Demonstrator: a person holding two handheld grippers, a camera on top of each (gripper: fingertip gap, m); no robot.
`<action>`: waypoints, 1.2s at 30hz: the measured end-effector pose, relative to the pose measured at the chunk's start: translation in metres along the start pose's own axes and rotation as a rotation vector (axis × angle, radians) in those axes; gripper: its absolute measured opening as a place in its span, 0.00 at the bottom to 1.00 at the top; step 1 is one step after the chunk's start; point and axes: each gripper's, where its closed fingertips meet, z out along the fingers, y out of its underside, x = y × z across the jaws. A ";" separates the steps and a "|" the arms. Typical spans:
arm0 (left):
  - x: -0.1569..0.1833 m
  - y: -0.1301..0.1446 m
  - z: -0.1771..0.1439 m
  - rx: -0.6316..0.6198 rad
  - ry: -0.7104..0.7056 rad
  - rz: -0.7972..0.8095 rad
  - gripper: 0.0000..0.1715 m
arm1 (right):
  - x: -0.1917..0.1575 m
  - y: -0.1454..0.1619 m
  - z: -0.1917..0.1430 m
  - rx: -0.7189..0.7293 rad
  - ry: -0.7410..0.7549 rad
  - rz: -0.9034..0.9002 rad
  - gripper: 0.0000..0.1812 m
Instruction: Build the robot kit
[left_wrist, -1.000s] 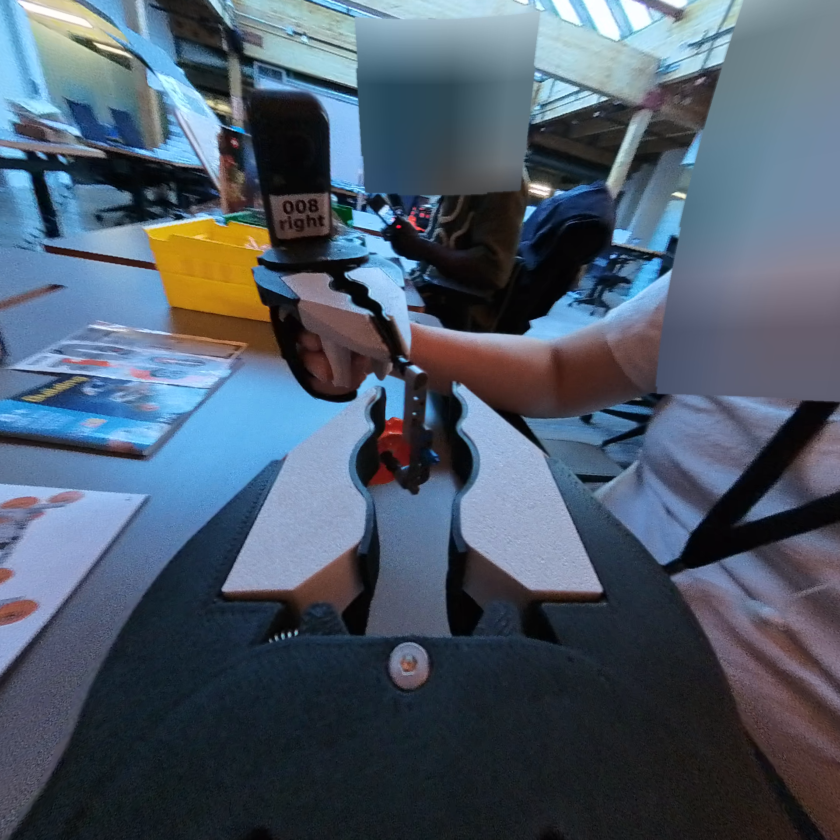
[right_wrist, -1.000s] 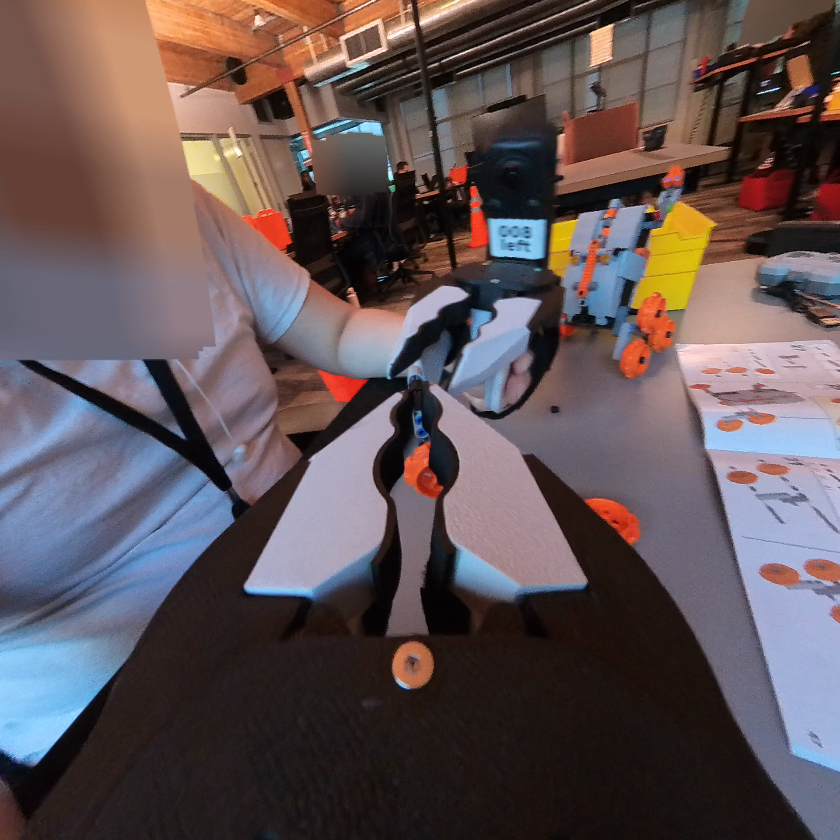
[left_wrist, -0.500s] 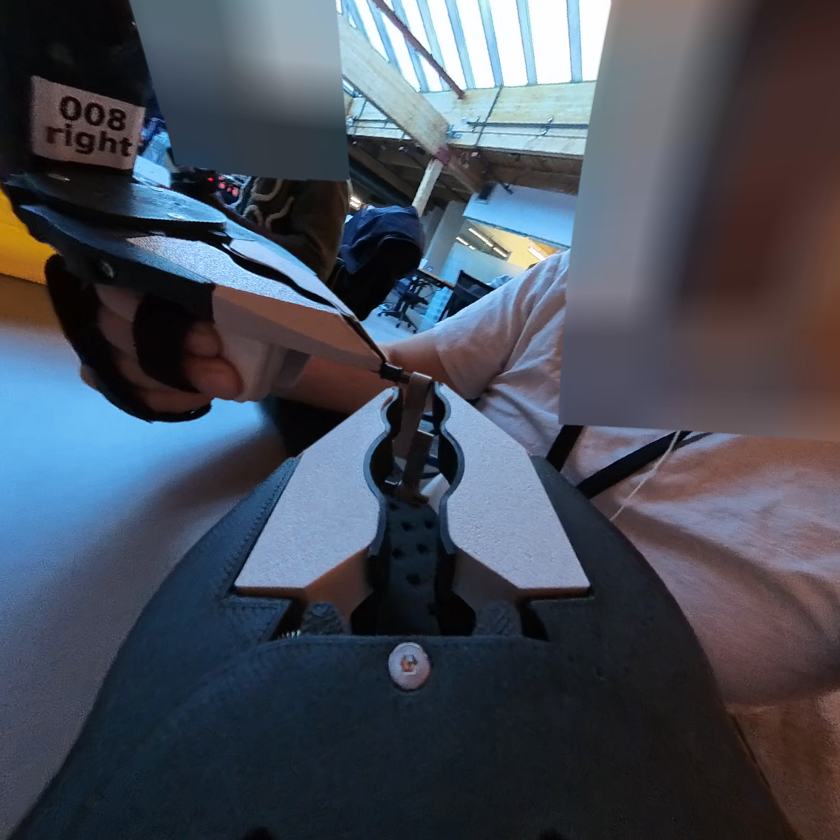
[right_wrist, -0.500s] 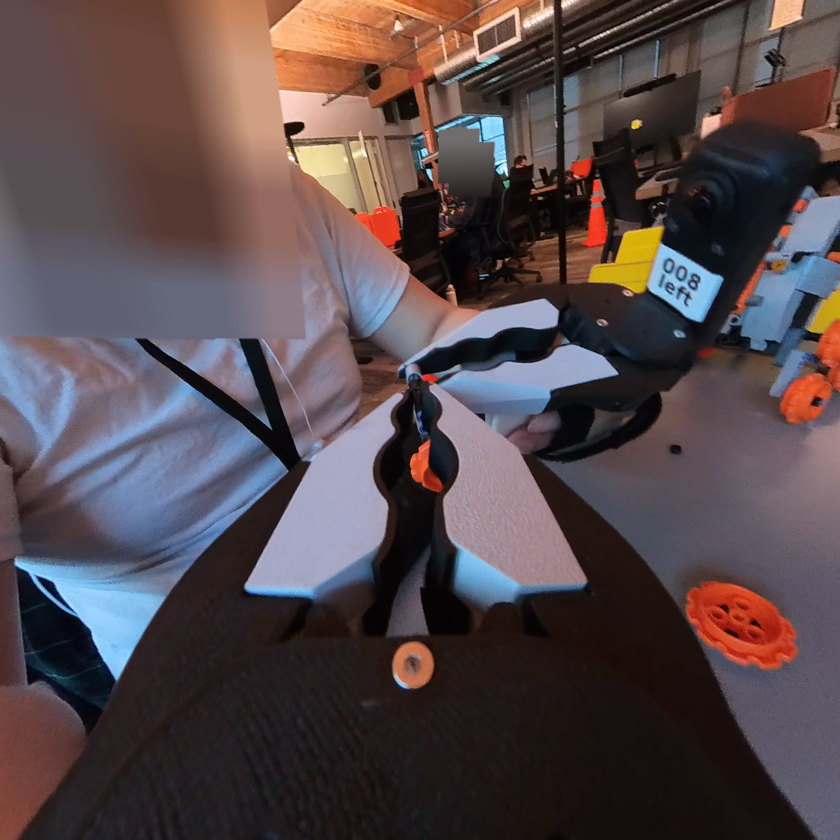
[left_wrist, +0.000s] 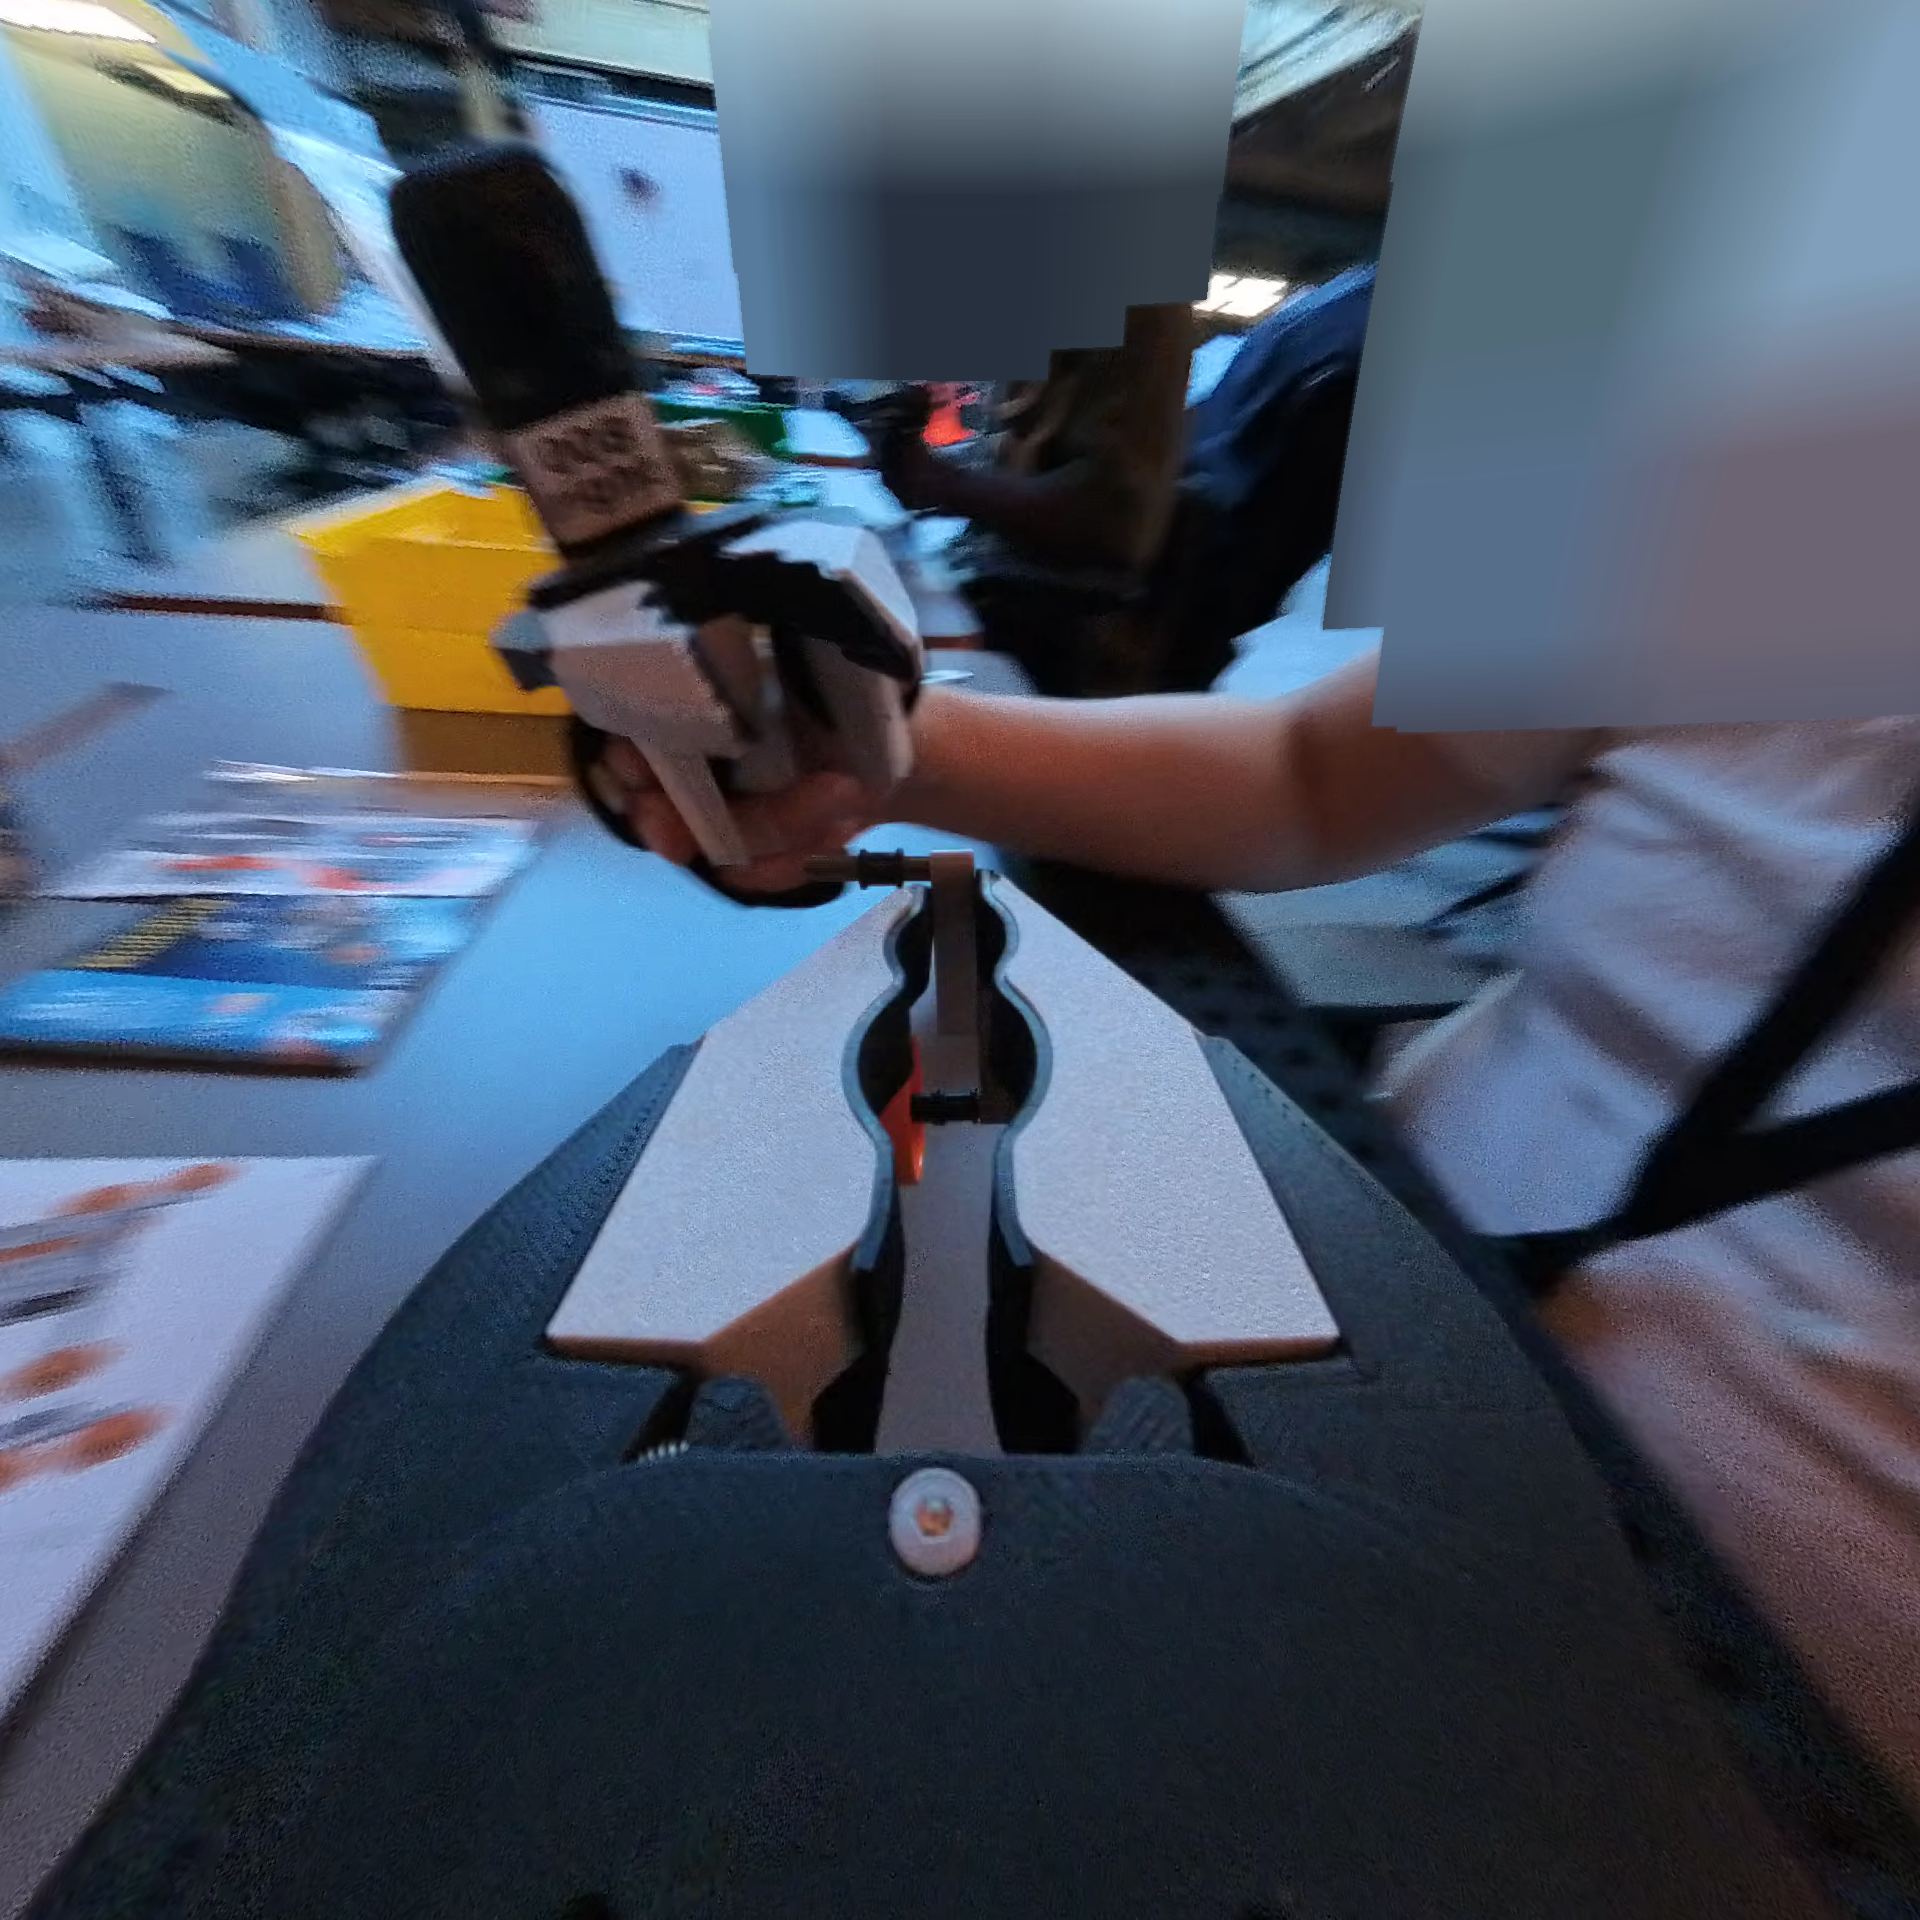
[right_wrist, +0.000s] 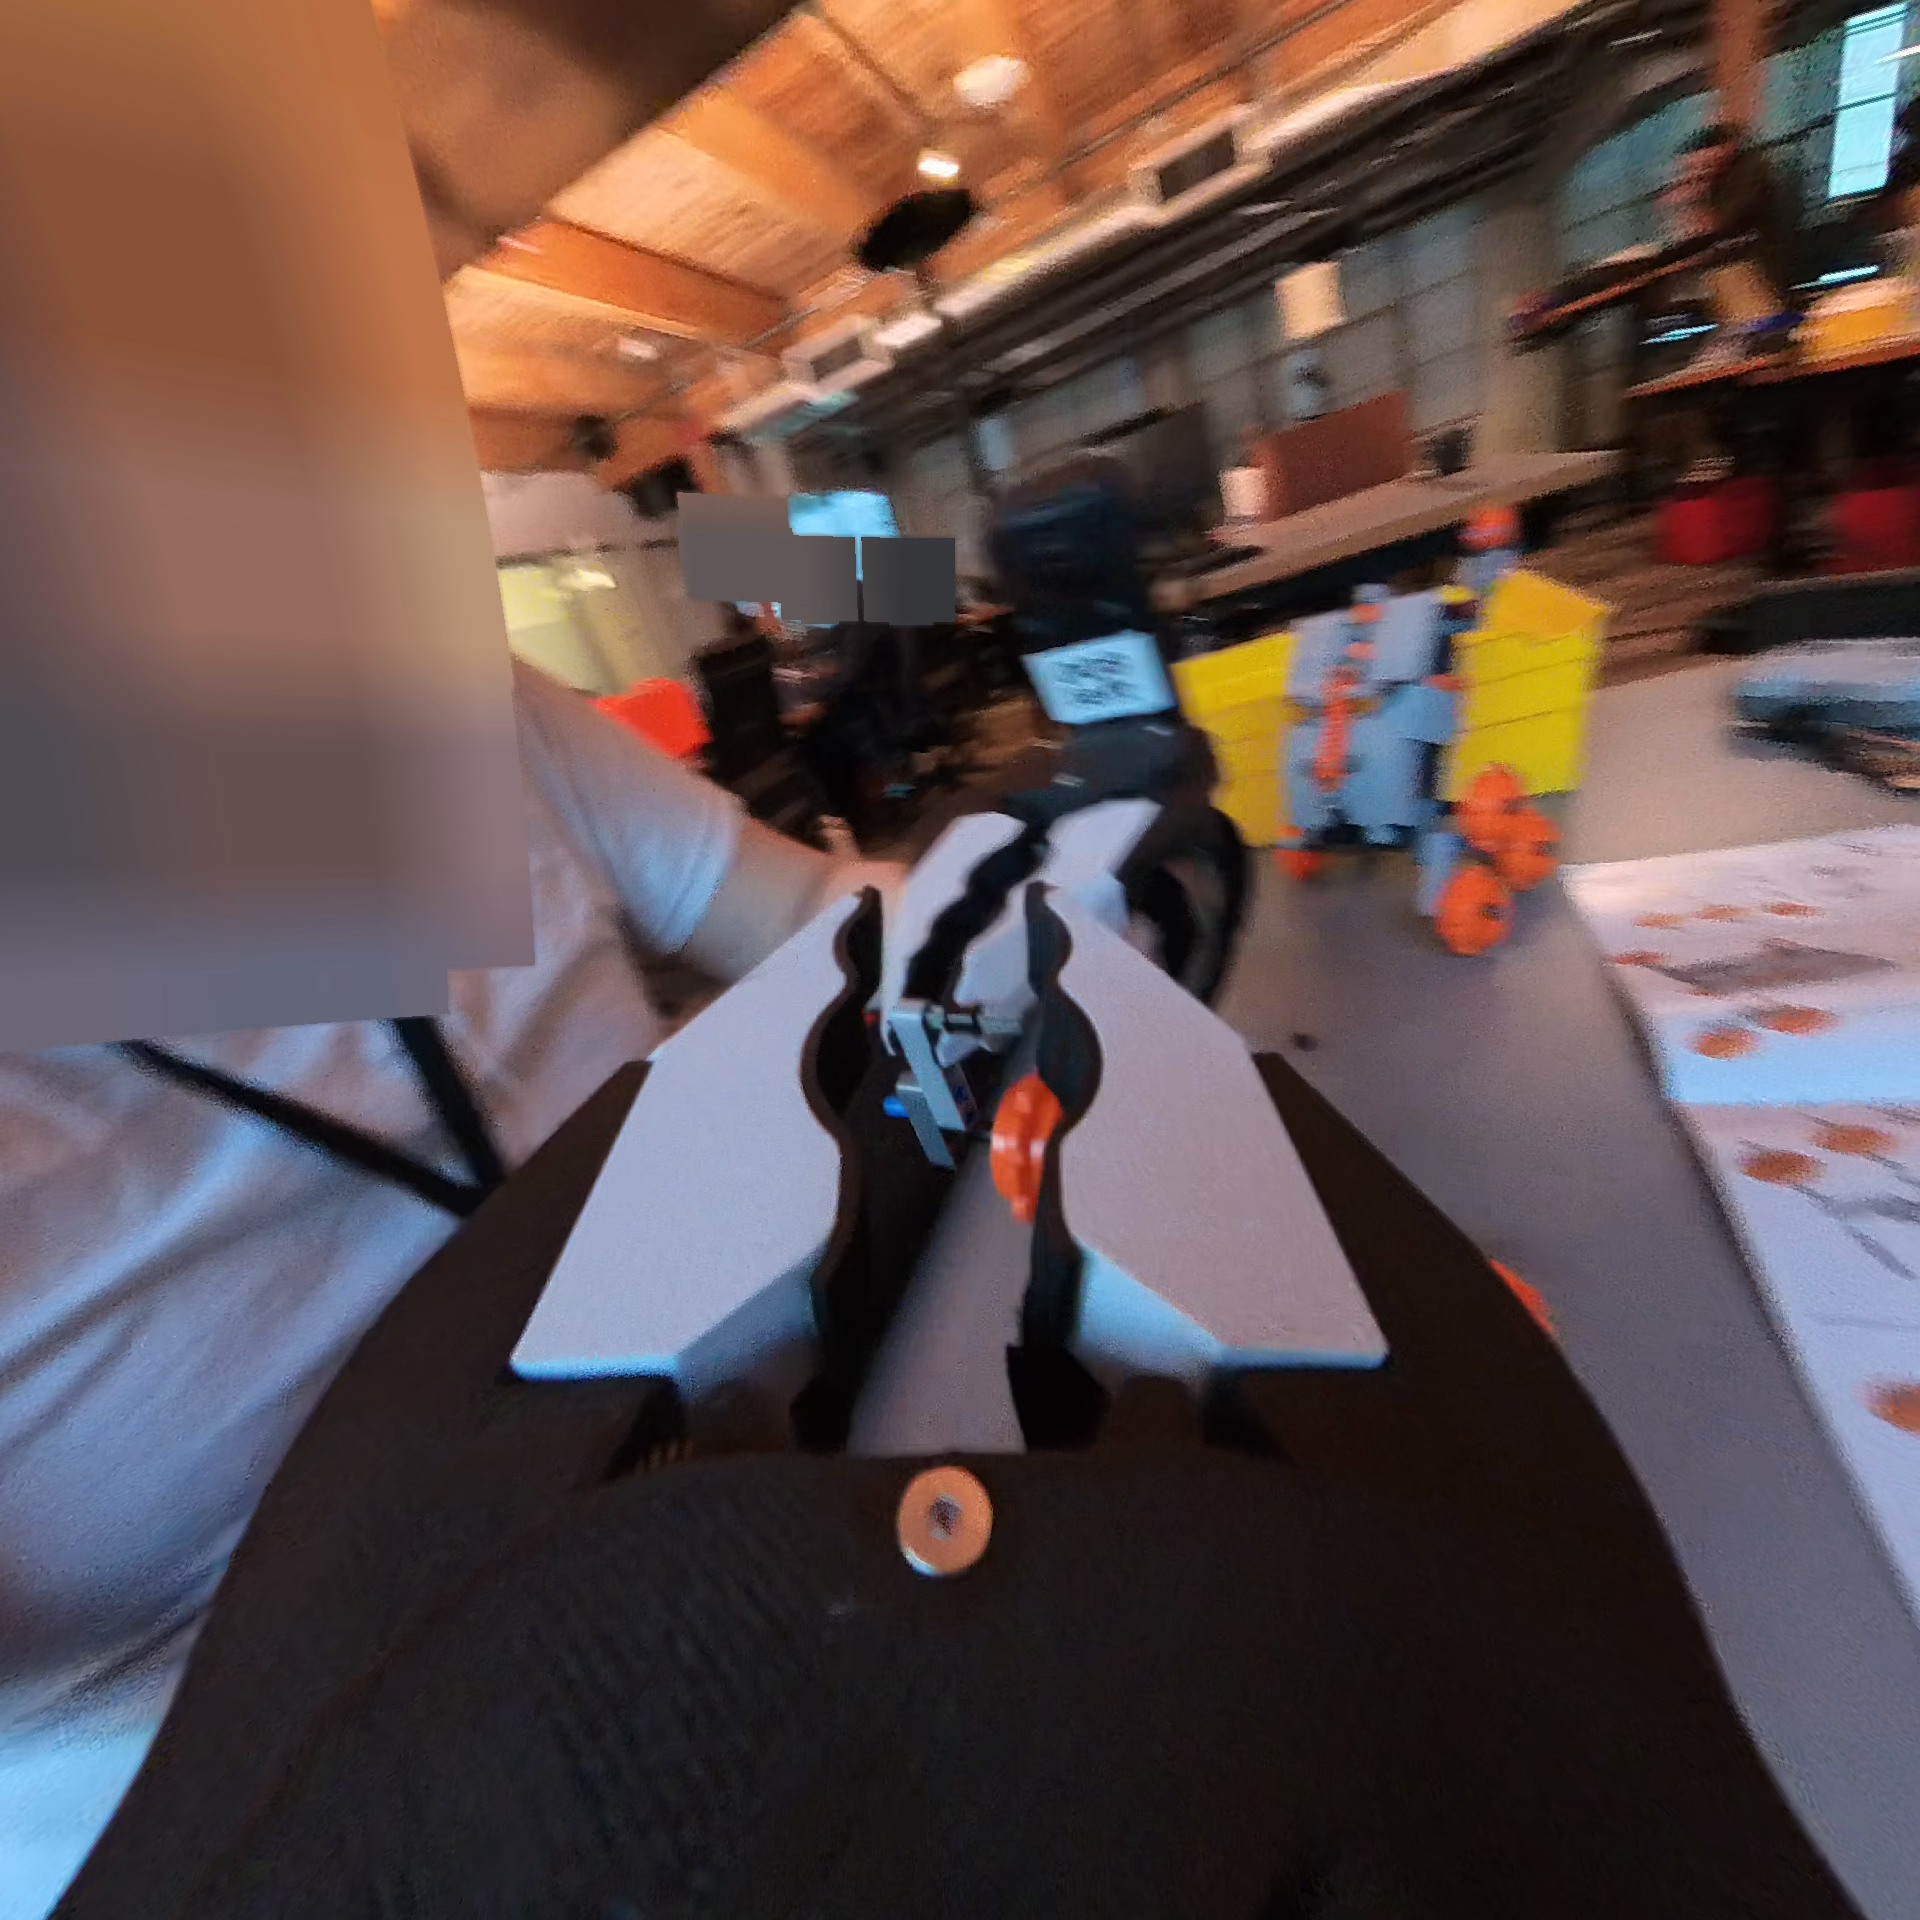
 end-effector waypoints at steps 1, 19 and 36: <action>-0.006 0.001 -0.003 -0.038 -0.075 0.087 0.03 | 0.004 0.002 -0.001 -0.022 0.074 -0.065 0.18; -0.017 0.020 -0.004 -0.271 -0.271 0.405 0.03 | 0.014 0.042 0.004 -0.355 0.452 -0.668 0.13; -0.020 0.046 -0.001 -0.403 -0.252 0.393 0.03 | 0.023 0.067 -0.002 -0.471 0.431 -0.600 0.11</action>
